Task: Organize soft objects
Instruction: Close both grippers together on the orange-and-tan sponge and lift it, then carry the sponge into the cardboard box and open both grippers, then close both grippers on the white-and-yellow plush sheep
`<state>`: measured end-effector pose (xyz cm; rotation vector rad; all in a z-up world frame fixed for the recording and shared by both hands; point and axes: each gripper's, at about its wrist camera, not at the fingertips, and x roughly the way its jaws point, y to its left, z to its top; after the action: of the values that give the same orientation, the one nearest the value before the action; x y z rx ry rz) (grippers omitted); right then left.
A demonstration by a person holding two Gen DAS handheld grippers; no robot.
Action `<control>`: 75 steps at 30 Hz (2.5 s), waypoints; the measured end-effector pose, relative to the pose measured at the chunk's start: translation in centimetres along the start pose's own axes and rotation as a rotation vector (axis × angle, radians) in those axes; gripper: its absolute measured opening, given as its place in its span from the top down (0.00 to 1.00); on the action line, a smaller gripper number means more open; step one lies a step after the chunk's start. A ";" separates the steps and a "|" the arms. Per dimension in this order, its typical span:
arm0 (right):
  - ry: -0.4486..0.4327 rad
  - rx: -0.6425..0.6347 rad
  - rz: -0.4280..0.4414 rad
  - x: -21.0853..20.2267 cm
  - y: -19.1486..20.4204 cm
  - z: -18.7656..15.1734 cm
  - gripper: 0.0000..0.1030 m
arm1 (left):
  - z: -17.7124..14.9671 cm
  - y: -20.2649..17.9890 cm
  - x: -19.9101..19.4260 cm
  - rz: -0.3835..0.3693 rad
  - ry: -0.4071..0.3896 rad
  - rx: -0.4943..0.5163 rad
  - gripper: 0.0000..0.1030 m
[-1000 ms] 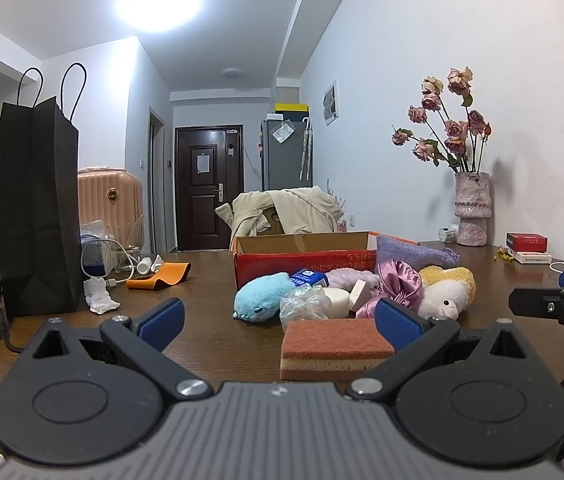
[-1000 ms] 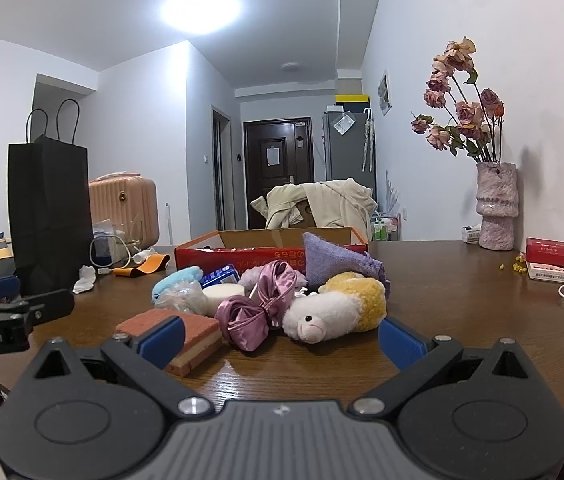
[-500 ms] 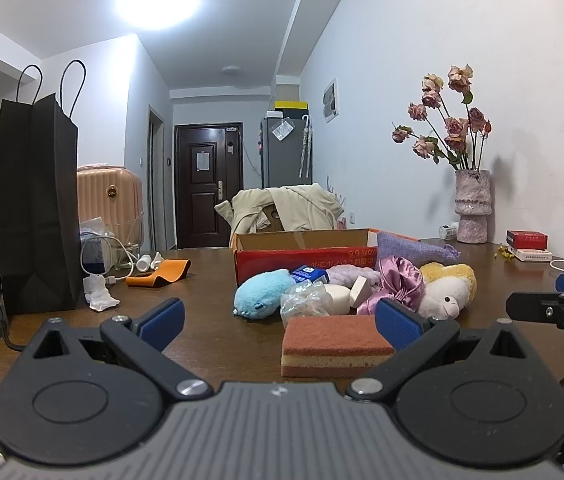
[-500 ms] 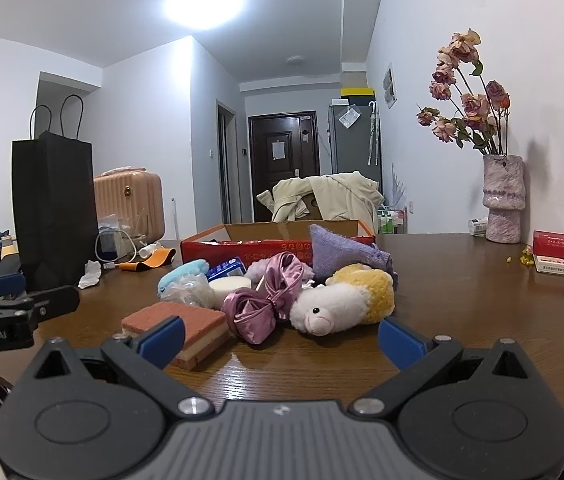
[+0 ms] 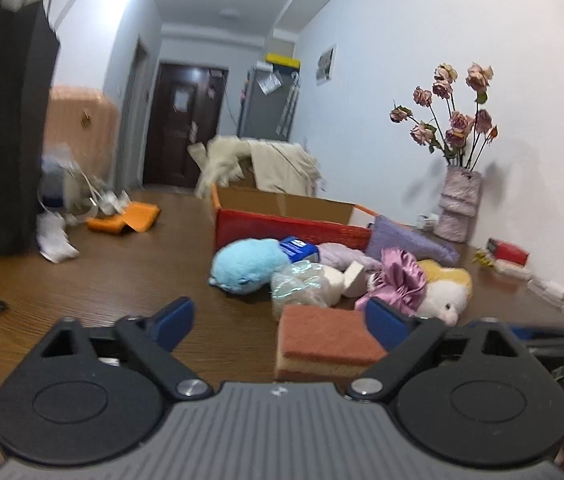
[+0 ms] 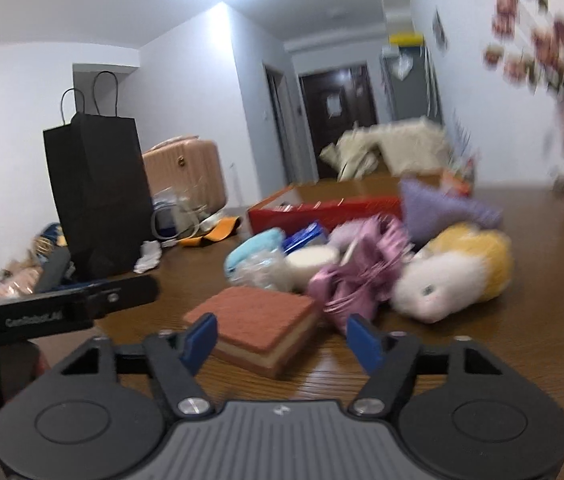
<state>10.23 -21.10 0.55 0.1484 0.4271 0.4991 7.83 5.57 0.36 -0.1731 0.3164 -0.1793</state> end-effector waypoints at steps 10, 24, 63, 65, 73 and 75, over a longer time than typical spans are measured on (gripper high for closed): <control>0.110 0.176 0.078 6.8 -2.6 0.9 0.65 | 0.5 2.9 7.4 -0.137 0.267 -0.170 0.63; -0.035 0.029 0.222 7.7 -4.9 13.3 0.73 | 10.5 -0.2 8.6 -0.149 0.016 -0.111 0.68; 0.049 -0.014 0.154 11.7 -17.5 29.1 0.24 | 23.2 -8.7 17.7 0.171 0.141 0.104 0.11; 0.017 -0.081 0.133 8.2 -17.7 27.5 0.24 | 21.6 -10.5 15.4 0.172 0.128 0.122 0.11; 0.022 -0.199 0.126 2.4 -17.5 19.6 0.20 | 12.6 -14.8 8.8 0.162 0.090 0.121 0.05; 0.047 -0.207 0.116 1.8 -17.2 17.0 0.20 | 10.2 -15.6 7.7 0.169 0.089 0.137 0.05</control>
<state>26.39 -35.78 11.12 -0.0385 0.4115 0.6583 16.08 -9.65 10.72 -0.0021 0.4043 -0.0415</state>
